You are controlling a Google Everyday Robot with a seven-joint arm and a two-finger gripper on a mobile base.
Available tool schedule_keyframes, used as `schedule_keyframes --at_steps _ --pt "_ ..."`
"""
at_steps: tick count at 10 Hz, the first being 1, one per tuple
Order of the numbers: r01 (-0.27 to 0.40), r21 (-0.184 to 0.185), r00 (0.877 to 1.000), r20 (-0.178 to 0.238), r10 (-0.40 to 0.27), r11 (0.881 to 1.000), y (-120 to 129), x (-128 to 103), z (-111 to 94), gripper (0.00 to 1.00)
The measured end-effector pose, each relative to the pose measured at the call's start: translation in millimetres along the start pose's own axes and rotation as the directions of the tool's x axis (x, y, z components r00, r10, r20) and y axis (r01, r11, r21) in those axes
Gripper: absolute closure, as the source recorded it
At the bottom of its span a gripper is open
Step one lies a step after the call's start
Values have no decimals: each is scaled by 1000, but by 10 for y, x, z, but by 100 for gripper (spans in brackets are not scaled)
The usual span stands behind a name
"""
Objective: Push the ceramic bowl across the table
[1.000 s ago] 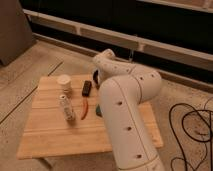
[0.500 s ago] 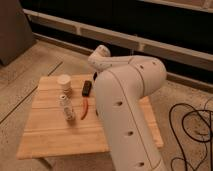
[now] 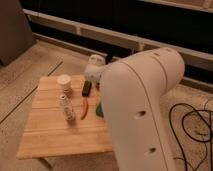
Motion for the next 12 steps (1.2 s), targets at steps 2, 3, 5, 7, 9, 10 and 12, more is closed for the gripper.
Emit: schedule_keyframes --at_steps 2,3,5,7,9,10,12 --pt "-177 -89 984 -28 175 980 -101 138 113 35" --pt "-272 -110 962 -37 270 956 -267 150 185 35" --pt "-450 -134 893 -56 447 883 -708 180 354 35" --pt "-541 -134 841 -77 536 830 -1069 259 512 35" --pt "-496 -114 868 -106 486 861 -1129 360 633 35" --pt "-404 -100 912 -126 391 909 -981 400 660 35" --pt "-200 -69 970 -152 187 977 -714 374 651 35"
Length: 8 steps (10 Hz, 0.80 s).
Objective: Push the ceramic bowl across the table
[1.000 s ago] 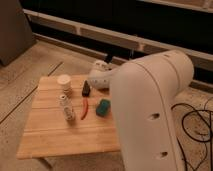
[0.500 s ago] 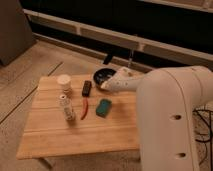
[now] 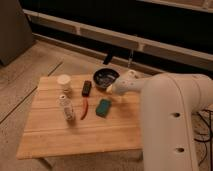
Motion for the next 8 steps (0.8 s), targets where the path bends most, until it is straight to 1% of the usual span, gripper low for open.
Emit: schedule_keyframes --at_steps 1,2,3,4,5,6,7,8 --pt "78 27 997 -16 -78 997 69 -23 -13 35" --pt "204 71 979 -47 -201 976 184 -92 -46 35" --pt "258 90 965 -64 -253 962 231 -137 -64 35" --pt "300 114 953 -84 -292 947 215 -206 -82 35" --pt "316 132 947 -99 -305 939 175 -287 -77 35" --pt "313 143 948 -110 -299 939 130 -358 -57 35" --pt "299 149 952 -118 -284 942 93 -383 -28 35" --pt "274 154 958 -125 -256 949 58 -427 19 35"
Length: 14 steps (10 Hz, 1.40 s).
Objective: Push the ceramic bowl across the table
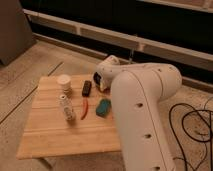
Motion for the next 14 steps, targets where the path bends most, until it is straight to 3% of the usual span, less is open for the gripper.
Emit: schedule_keyframes --at_steps 4,8,11,14 --pt "-107 28 994 9 107 994 -110 -112 26 35" --pt "-166 77 986 24 165 983 -307 -205 76 35" --pt "-138 98 990 54 133 986 -377 -439 71 35" --pt "-110 58 993 51 107 992 -329 -595 130 35"
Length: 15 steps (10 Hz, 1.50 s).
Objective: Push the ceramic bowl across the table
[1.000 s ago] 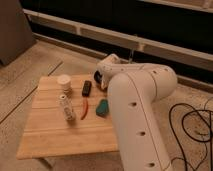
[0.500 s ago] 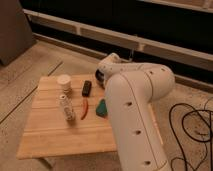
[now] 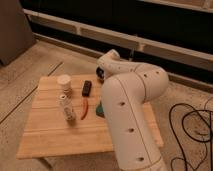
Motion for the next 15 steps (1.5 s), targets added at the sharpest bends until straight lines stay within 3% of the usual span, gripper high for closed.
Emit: schedule_keyframes --at_steps 2,5,13,15 --pt "-1 -19 1000 -12 1 1000 -27 -54 71 35" --pt "11 -13 1000 -19 -11 1000 -118 -156 165 35" --pt "61 -33 997 46 -59 998 -118 -458 150 35" --pt "87 -46 994 67 -83 995 -8 -481 78 35"
